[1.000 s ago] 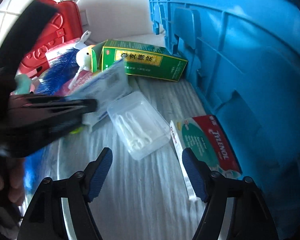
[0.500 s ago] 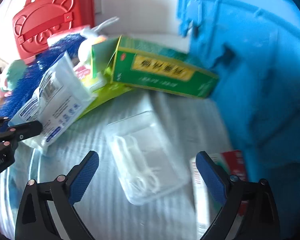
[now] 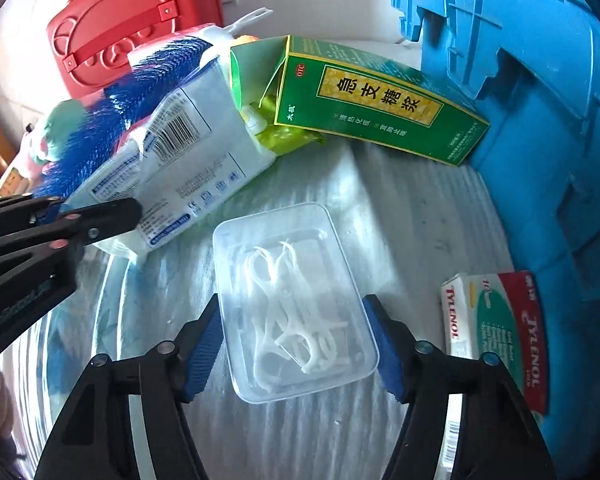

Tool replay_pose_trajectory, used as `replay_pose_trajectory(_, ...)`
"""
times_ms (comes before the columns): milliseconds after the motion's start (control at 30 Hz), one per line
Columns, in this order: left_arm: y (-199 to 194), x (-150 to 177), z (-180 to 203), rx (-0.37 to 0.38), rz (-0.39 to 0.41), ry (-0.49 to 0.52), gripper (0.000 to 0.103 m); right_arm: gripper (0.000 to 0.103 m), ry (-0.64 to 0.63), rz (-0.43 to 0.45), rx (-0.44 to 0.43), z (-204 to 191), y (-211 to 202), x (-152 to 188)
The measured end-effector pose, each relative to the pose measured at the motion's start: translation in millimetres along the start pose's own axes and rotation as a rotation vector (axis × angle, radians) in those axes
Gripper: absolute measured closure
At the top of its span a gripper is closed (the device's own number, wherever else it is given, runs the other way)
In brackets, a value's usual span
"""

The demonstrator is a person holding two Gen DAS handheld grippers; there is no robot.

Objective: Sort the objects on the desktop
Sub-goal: 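Lift and carry the wipes packet and clear box over the crate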

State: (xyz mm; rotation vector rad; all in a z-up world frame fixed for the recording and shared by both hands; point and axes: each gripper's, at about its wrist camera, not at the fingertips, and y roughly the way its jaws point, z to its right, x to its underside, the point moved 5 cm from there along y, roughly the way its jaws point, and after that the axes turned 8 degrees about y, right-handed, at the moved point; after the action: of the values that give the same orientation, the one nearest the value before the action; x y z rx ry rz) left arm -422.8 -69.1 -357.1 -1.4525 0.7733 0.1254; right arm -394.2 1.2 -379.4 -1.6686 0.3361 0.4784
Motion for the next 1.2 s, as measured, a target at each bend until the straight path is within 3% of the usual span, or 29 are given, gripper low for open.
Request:
replay_pose_trajectory(400,-111,-8,-27,-0.174,0.163,-0.060,0.096,0.040,-0.066,0.146,-0.045,-32,-89,-15)
replay_pose_trajectory(833,-253,3,-33,-0.289,0.366,-0.116,0.096,0.040,-0.221,0.469,-0.091,-89,-250,-29)
replay_pose_trajectory(1067,-296,-5,4,-0.281,0.444,-0.093,0.096,0.040,-0.184,0.642,-0.061,-60,-343,-28)
replay_pose_trajectory(1200,-311,-26,42,-0.246,0.487,-0.060,0.096,0.040,-0.148,0.723,-0.028,-29,-382,-26)
